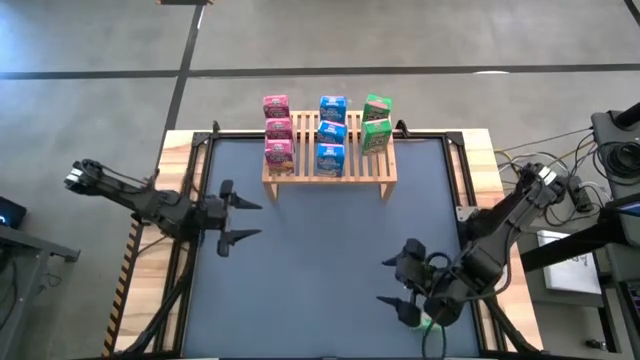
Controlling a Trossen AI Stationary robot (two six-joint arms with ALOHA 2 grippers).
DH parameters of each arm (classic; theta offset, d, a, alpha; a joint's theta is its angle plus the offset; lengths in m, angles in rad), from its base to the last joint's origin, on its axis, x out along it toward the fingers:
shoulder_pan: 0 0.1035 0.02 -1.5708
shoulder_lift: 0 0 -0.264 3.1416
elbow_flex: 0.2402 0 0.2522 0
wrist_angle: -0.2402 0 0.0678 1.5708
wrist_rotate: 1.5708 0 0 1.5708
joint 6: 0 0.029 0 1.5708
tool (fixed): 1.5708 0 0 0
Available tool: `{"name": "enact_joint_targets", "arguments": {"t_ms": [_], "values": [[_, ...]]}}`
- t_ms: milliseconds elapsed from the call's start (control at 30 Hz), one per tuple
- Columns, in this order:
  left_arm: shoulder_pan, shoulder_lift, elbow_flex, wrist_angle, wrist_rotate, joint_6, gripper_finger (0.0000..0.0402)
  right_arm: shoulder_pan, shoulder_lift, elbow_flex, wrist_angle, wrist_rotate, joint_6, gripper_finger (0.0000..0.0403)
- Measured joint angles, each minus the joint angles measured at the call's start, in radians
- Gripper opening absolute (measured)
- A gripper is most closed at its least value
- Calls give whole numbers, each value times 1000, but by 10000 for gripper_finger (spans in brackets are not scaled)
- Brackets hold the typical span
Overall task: Stack cereal on shelf
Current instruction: Put the green cereal box on the shelf aligned with the other green cereal boxes
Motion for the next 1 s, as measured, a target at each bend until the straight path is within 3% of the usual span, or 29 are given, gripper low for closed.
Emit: {"name": "enact_joint_targets", "arguments": {"t_ms": [267, 433, 733, 933, 1000], "values": [[0, -187, 0, -151, 0, -92, 265, 75, 108, 0, 227, 334, -480, 400], [0, -238, -57, -135, 0, -117, 265, 83, 165, 0, 249, 520, -492, 400], [0, -241, -299, 264, 12, -106, 265, 85, 225, 0, 236, 570, -491, 400], [0, -231, -325, 296, 77, -112, 265, 88, 118, 0, 54, 593, -471, 400], [0, -227, -325, 295, 78, -111, 265, 87, 64, -1, -28, 540, -346, 400]]}}
